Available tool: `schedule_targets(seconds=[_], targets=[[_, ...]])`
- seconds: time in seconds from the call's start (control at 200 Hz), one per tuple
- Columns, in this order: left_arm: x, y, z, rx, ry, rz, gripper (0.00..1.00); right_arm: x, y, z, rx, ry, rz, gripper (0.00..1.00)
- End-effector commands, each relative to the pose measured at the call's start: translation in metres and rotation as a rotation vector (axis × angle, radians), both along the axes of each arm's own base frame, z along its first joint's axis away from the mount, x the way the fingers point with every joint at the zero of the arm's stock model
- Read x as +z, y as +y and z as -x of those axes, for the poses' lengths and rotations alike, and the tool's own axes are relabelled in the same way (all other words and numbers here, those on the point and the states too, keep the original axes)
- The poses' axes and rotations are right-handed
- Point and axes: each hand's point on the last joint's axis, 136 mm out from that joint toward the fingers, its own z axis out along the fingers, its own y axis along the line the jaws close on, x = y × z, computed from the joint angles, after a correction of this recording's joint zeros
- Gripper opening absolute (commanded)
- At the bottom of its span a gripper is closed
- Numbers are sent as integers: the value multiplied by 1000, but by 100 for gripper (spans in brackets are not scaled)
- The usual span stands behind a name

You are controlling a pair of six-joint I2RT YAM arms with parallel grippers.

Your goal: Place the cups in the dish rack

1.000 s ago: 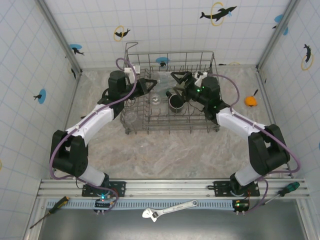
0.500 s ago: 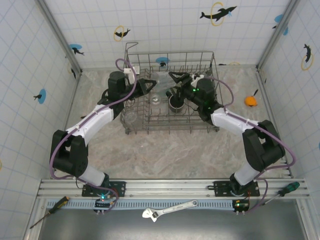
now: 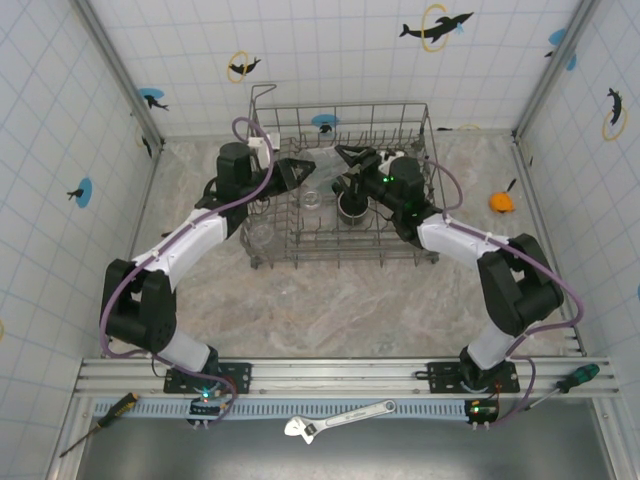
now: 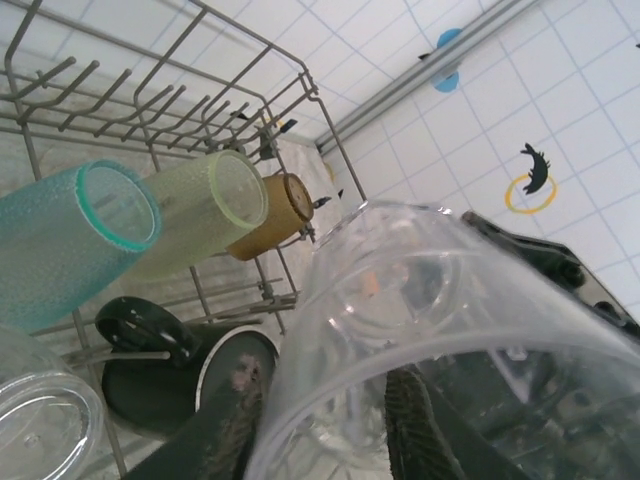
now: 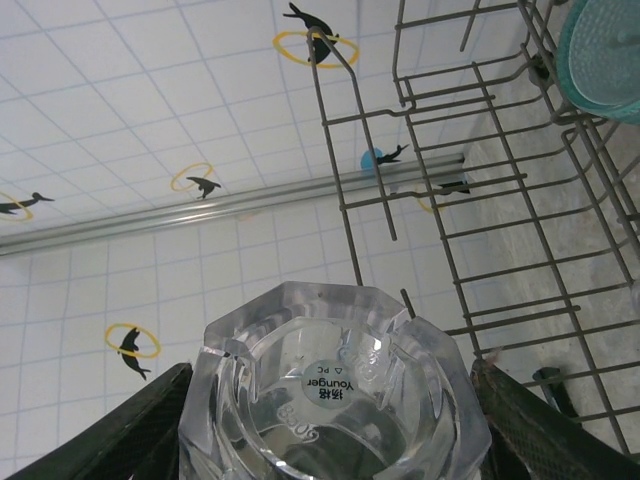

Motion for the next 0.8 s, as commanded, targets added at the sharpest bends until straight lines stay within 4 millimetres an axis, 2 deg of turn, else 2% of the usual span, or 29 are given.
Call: schedule_targets(seconds=[0.0,0.19,0.285,0.385,0.621,0.791], targets=[[17,-4,-3,-10,-57,-8,45,32,7,-3,17,-101,-31,37],[14,4,-6,28,-56,-67,70,39,4,-11,-6,-157,41,37],[11,10,-6,56,-46,-114,87,42,0,-17,-30,-183,74,36],[6,16,-4,76,-36,-166,97,45,0,-24,-46,-219,108,36],[3,32,5,103,-62,-272,97,48,4,-45,-66,-254,154,35],[11,44,11,136,-75,-323,97,43,5,-60,-86,-277,215,34]])
